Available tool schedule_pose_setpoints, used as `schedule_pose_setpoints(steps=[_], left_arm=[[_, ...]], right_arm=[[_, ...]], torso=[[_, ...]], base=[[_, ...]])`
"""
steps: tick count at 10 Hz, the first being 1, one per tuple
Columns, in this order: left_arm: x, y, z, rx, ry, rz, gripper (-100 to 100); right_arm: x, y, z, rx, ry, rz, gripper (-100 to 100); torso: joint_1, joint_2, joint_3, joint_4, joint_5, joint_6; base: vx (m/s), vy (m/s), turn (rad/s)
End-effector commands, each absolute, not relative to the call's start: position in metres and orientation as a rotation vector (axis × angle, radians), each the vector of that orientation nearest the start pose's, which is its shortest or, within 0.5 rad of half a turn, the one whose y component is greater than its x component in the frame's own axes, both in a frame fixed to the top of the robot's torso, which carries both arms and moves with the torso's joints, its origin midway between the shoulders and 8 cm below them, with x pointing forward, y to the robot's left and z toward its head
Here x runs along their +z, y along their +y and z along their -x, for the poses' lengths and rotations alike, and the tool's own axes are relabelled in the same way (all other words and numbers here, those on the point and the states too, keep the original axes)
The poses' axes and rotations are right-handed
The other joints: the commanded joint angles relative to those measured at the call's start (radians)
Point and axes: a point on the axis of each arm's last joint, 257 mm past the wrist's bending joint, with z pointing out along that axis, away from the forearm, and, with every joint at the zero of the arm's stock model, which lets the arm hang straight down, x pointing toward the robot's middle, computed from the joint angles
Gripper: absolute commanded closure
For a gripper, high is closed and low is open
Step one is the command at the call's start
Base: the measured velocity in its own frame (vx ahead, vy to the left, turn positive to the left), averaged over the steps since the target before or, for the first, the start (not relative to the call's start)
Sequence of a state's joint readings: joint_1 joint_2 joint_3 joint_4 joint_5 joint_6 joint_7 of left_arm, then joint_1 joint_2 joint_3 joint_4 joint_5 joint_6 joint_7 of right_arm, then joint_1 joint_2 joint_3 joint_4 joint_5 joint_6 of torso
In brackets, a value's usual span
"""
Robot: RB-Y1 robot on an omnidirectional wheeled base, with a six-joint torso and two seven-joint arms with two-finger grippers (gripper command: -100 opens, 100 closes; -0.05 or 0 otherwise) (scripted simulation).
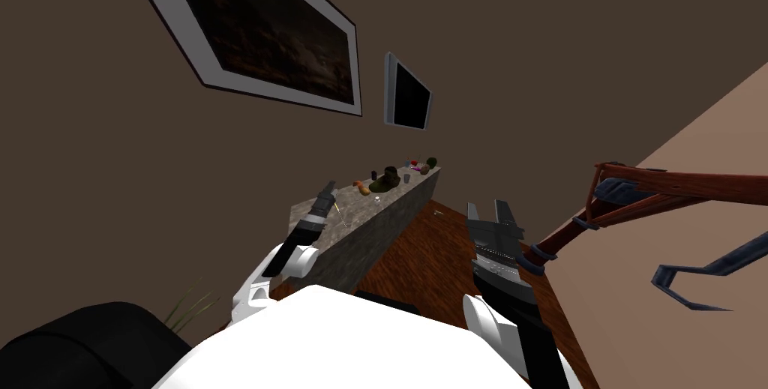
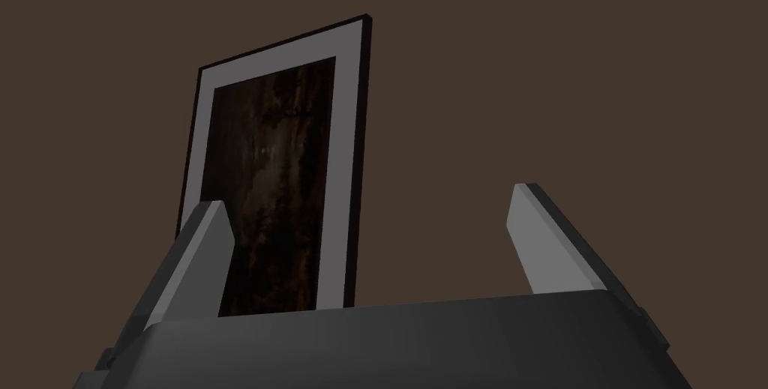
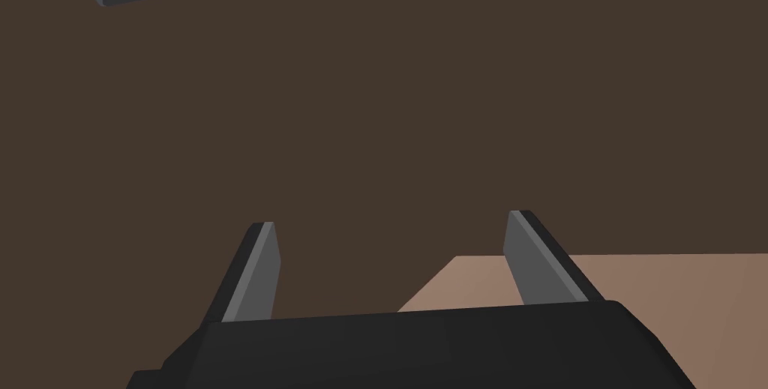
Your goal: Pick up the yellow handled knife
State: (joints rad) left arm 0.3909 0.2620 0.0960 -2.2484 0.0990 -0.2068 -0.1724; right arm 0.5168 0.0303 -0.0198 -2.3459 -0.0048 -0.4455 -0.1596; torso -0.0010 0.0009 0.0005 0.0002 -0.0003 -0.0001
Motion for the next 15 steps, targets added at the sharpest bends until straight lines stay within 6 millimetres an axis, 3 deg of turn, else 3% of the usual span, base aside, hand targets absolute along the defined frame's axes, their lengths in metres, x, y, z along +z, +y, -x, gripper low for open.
schedule_pose_setpoints(steps=[1, 11, 15], left_arm=[[-0.017, 0.310, -0.411, -1.022, 1.007, 0.616, -100], [-0.087, 0.349, -0.456, -0.801, 1.289, 0.710, -100], [-0.109, 0.363, -0.464, -0.736, 1.365, 0.757, -100]], right_arm=[[0.038, -0.290, -0.336, 1.425, 0.537, -0.740, 0], [0.038, -0.290, -0.336, 1.425, 0.537, -0.740, 0], [0.038, -0.290, -0.336, 1.425, 0.537, -0.740, 0]], torso=[[0.000, 0.000, 0.000, 0.000, 0.000, 0.000], [0.000, -0.001, 0.000, 0.000, 0.000, 0.000], [0.001, -0.001, 0.000, 0.000, 0.000, 0.000]], base=[[-0.016, -0.024, -0.017], [-0.011, -0.019, -0.019], [-0.003, -0.007, -0.017]])
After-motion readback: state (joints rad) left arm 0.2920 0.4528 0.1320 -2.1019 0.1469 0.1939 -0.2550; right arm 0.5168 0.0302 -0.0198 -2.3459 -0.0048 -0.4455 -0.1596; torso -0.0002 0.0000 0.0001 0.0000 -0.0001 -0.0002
